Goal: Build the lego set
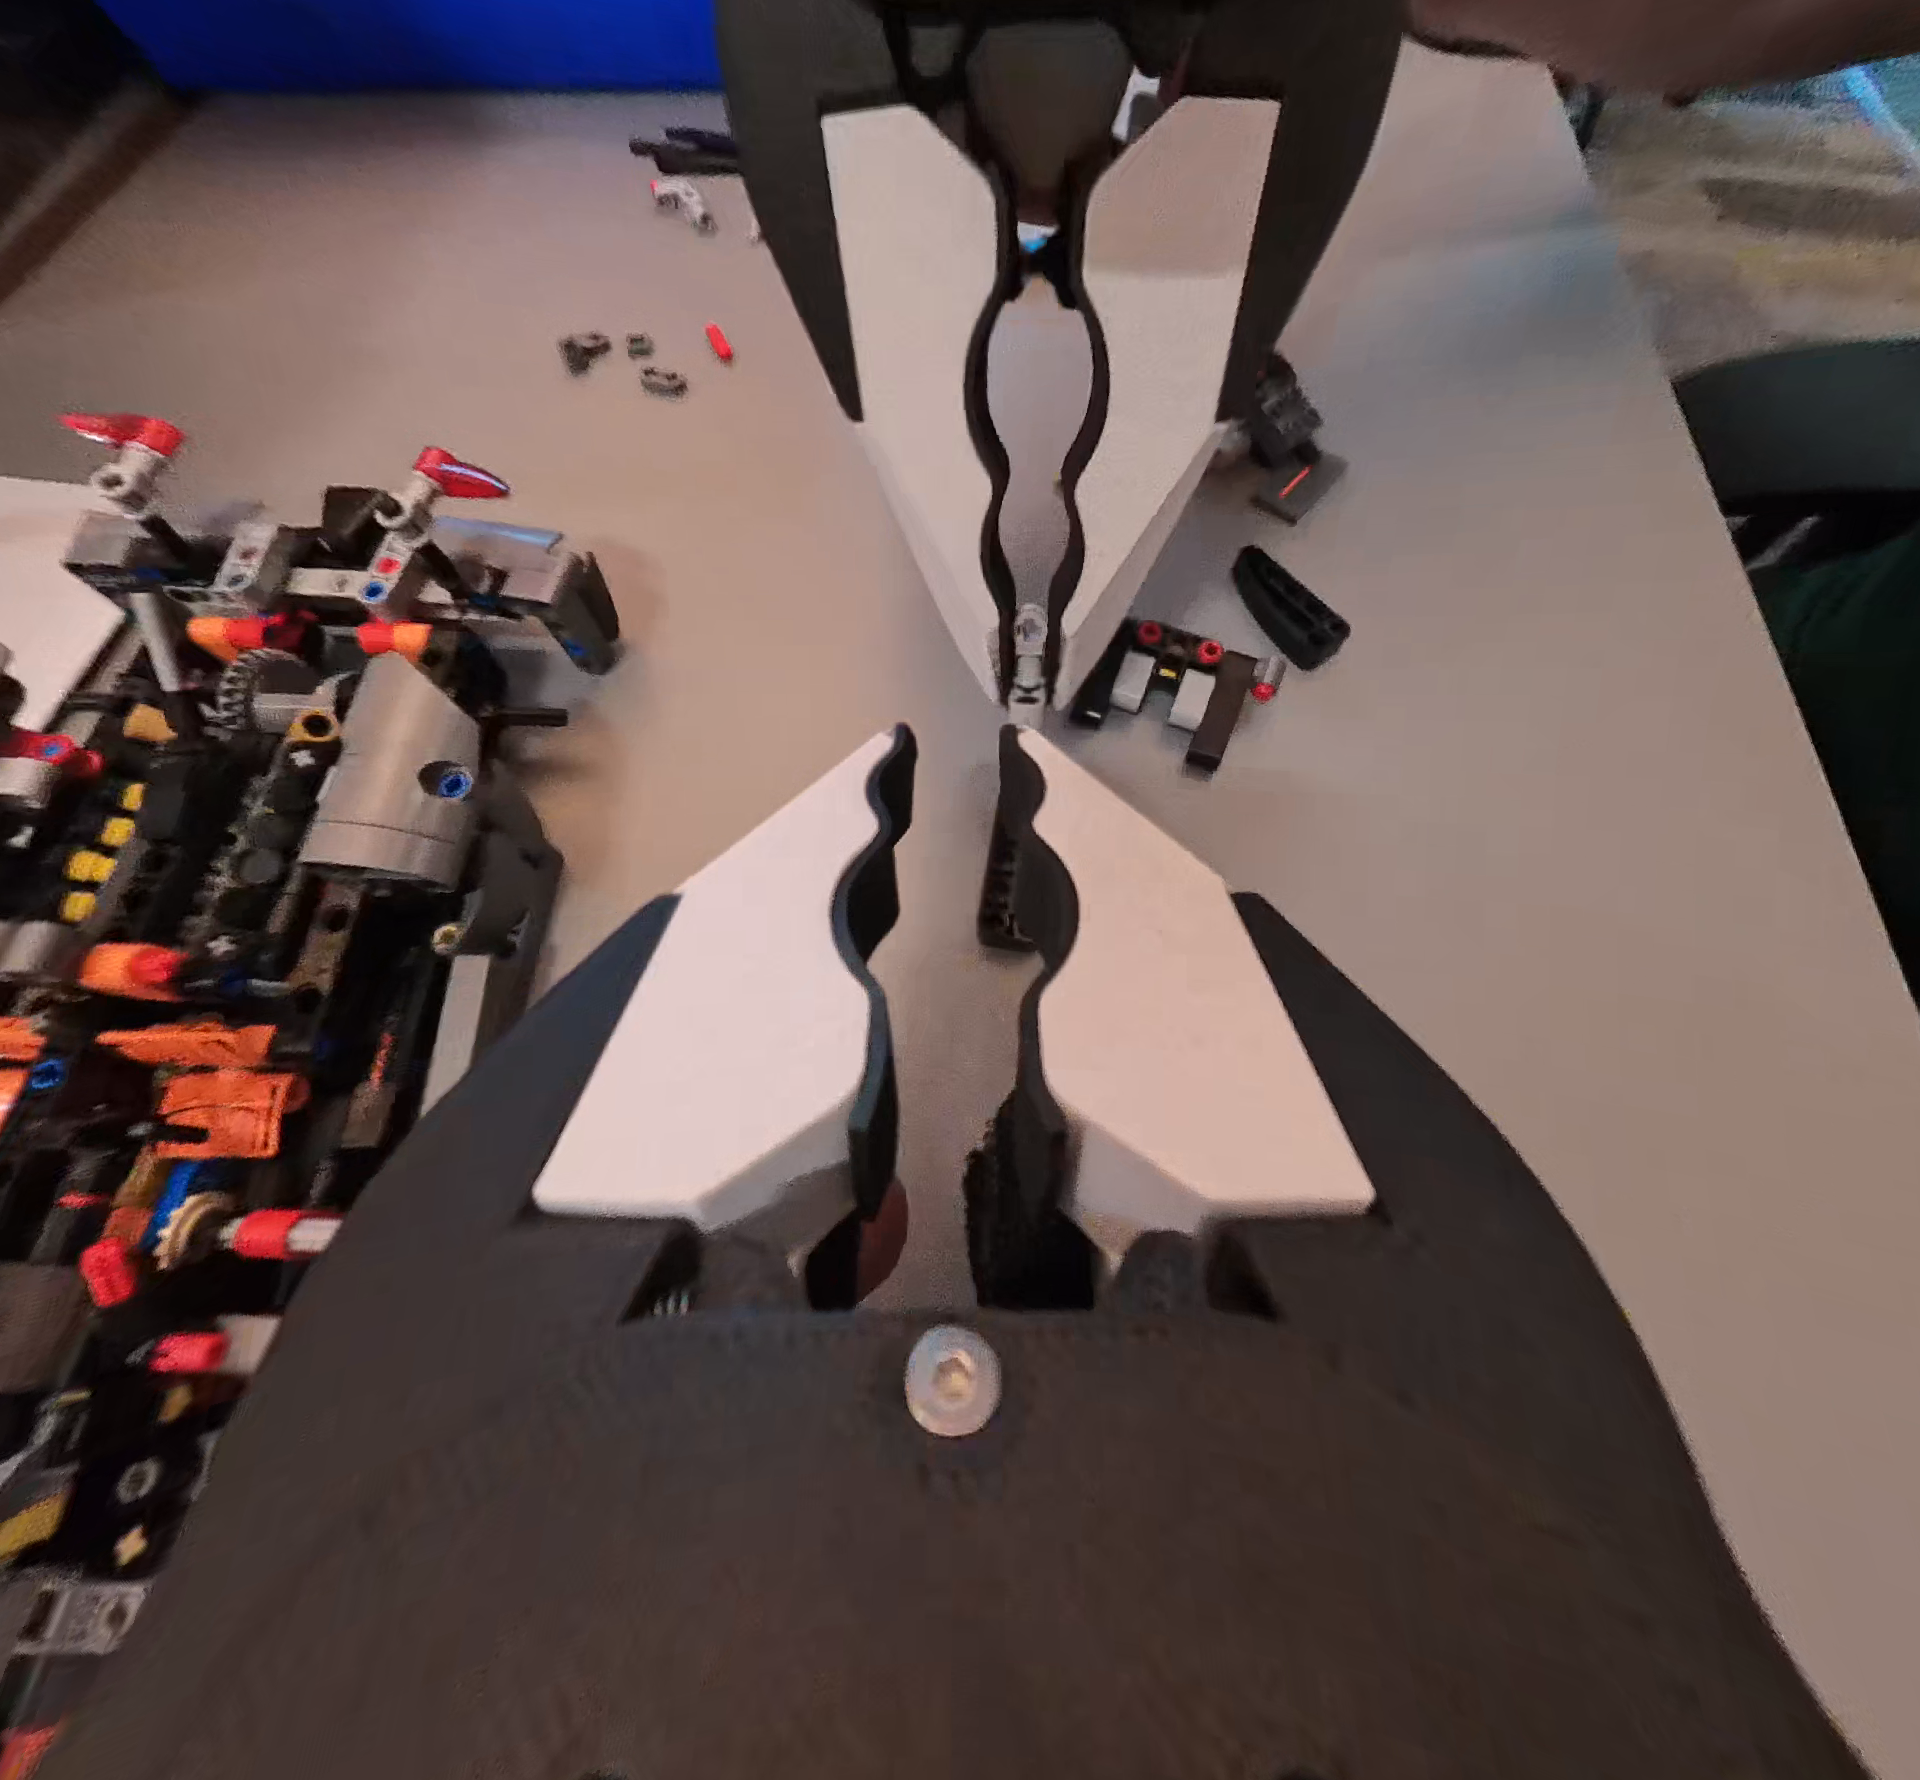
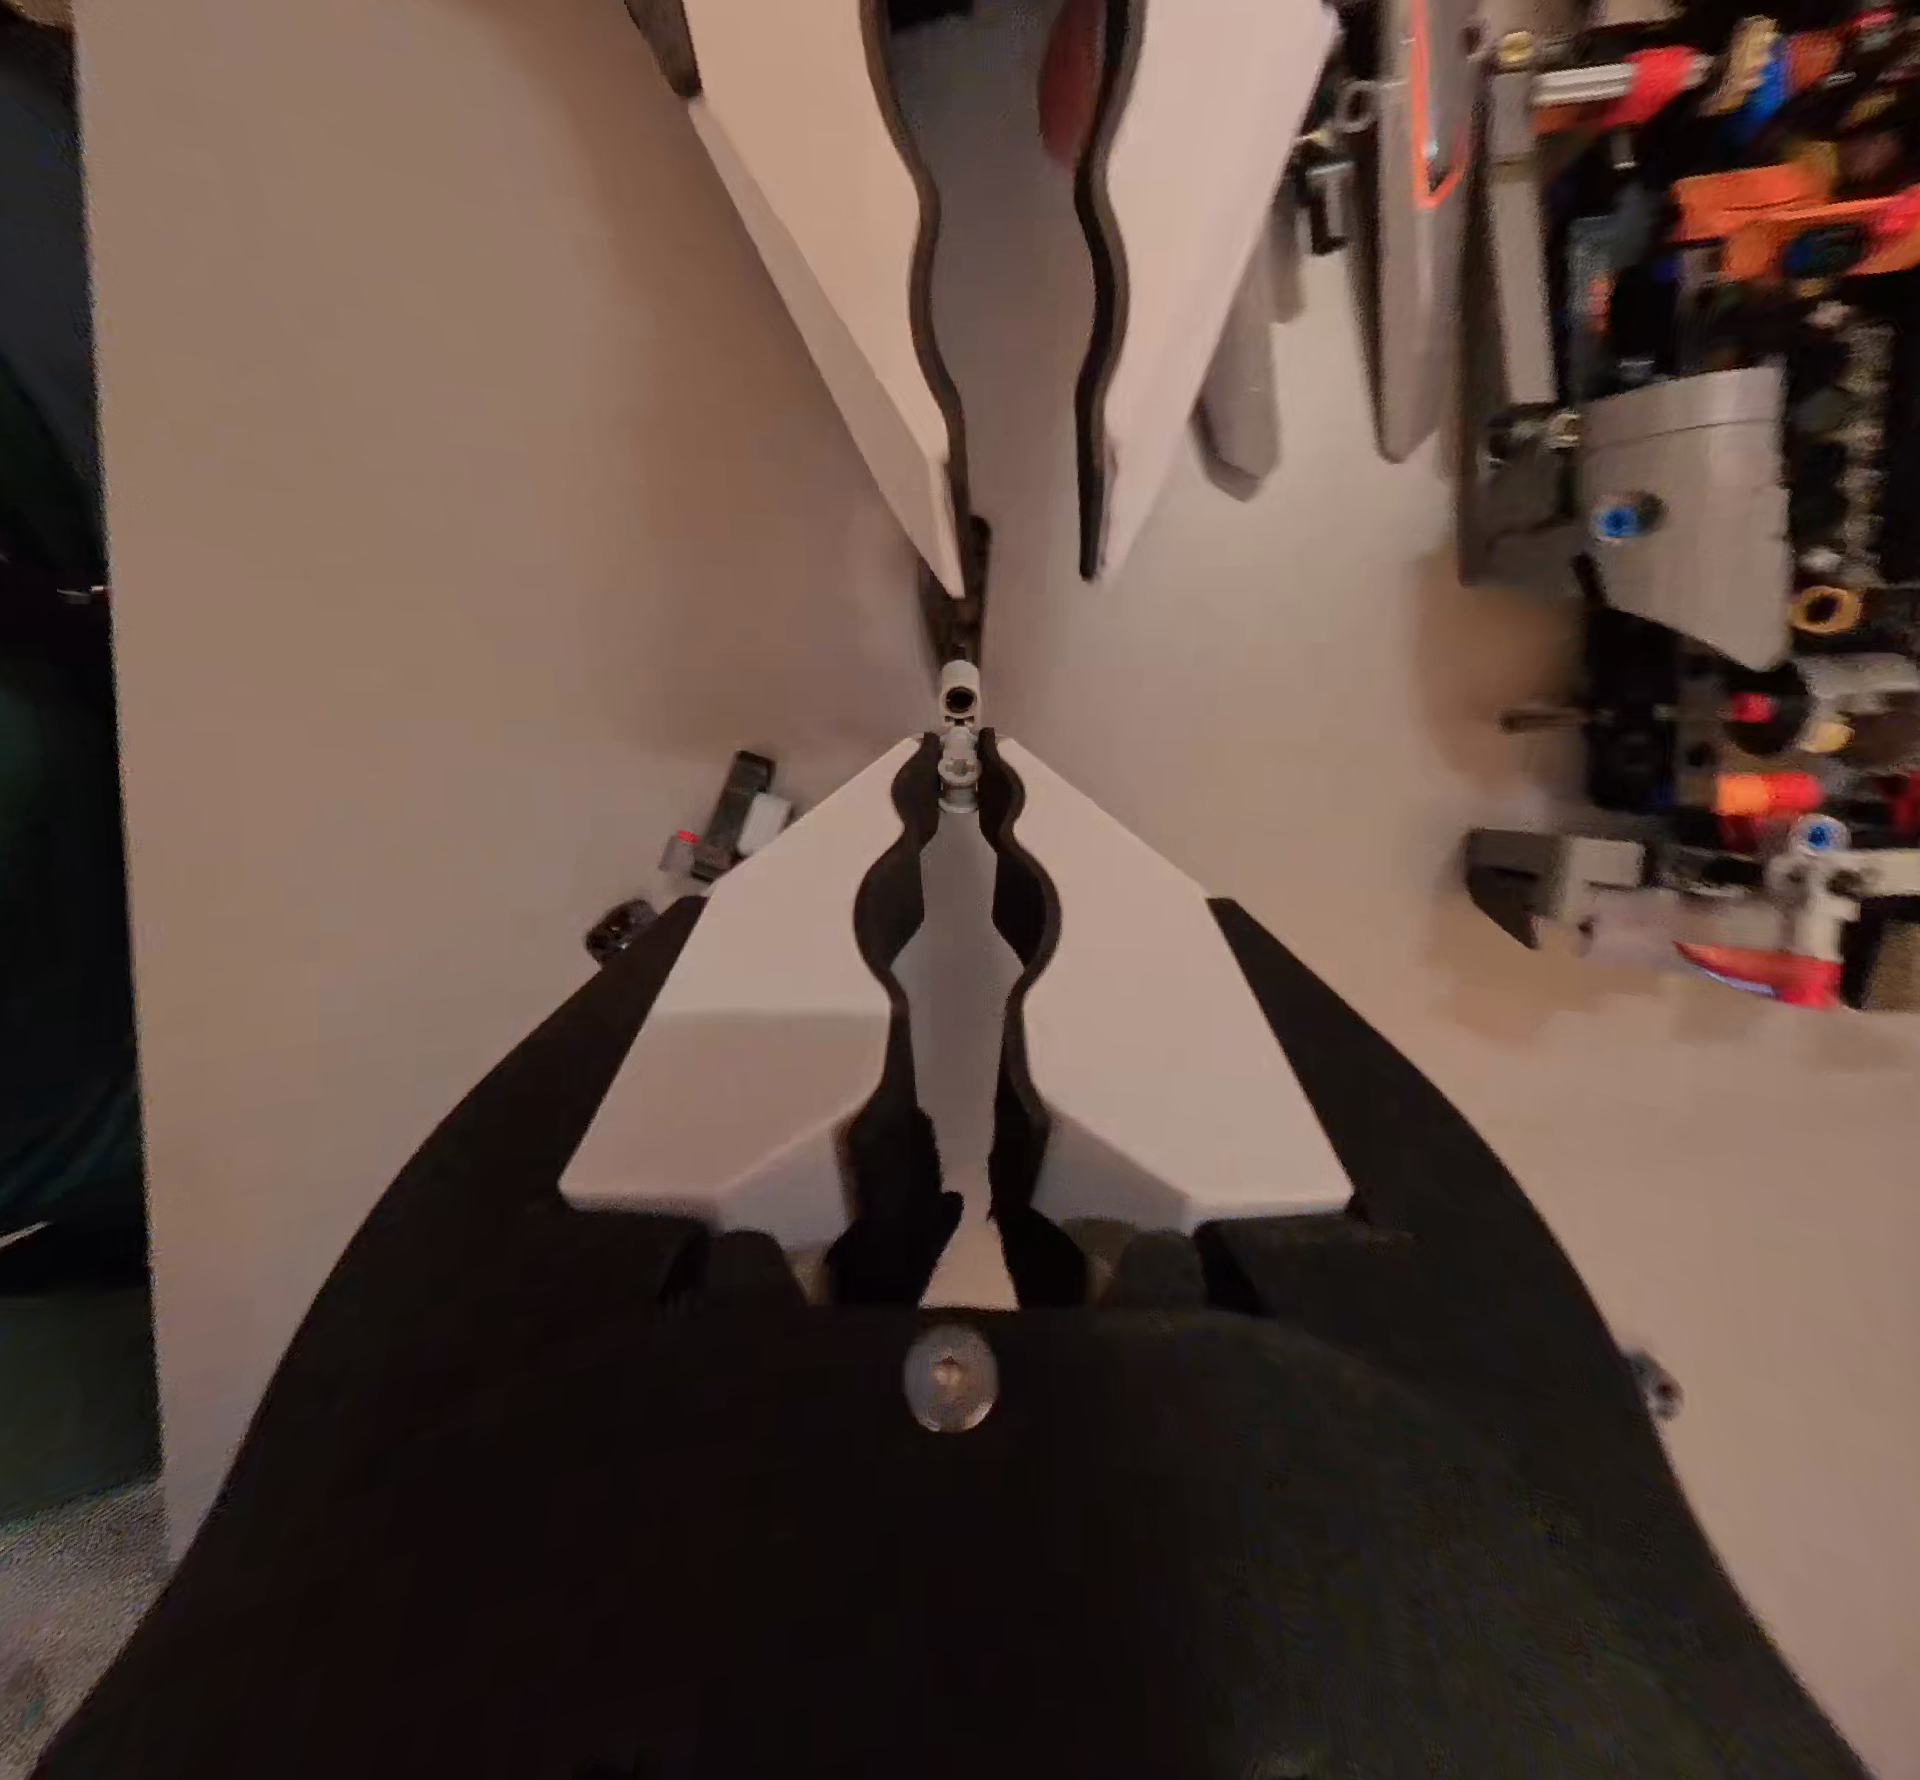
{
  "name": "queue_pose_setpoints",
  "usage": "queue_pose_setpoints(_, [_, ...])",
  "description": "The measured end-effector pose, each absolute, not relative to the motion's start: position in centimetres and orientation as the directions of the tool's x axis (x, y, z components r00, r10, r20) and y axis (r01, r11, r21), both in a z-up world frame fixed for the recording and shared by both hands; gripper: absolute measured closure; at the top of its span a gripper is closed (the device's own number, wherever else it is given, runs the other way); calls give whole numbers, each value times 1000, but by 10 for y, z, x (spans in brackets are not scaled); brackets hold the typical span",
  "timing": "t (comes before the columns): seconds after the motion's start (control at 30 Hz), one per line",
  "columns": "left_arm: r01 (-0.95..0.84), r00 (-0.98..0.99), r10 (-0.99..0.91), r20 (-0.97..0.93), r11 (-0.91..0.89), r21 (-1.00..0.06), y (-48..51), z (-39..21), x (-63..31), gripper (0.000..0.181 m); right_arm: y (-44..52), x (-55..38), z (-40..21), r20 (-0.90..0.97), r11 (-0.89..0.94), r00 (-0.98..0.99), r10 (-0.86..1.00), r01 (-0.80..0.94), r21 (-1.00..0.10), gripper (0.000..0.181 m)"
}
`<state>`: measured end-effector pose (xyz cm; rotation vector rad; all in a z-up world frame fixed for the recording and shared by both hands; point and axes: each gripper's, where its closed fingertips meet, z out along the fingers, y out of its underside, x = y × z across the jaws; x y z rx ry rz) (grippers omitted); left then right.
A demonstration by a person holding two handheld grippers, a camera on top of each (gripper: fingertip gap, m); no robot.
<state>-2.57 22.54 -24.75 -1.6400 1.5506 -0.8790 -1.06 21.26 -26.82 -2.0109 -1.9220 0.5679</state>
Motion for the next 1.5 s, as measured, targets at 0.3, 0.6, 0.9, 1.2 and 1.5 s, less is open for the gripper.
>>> queue_pose_setpoints(0.3, [-642,39,-999,7,-30,-766,222,-275,-29,173,214,-9,-282,-42,-43,31,999,941,-336,176])
queue_pose_setpoints(0.6, [-692,27,-999,22,-34,-721,219,-289,-31,177,213,-11,-282,-33,-15,7,999,970,-244,176])
queue_pose_setpoints(0.9, [-693,58,-995,84,-101,-714,221,-290,-39,176,215,-13,-282,-64,-64,51,997,975,-212,176])
queue_pose_setpoints(1.2, [-714,40,-997,72,-79,-696,217,-289,-50,166,214,-15,-282,-52,-30,18,998,971,-238,176])
queue_pose_setpoints(1.5, [-713,24,-996,86,-77,-697,215,-295,-45,163,214,-25,-283,16,65,-63,998,952,-298,176])
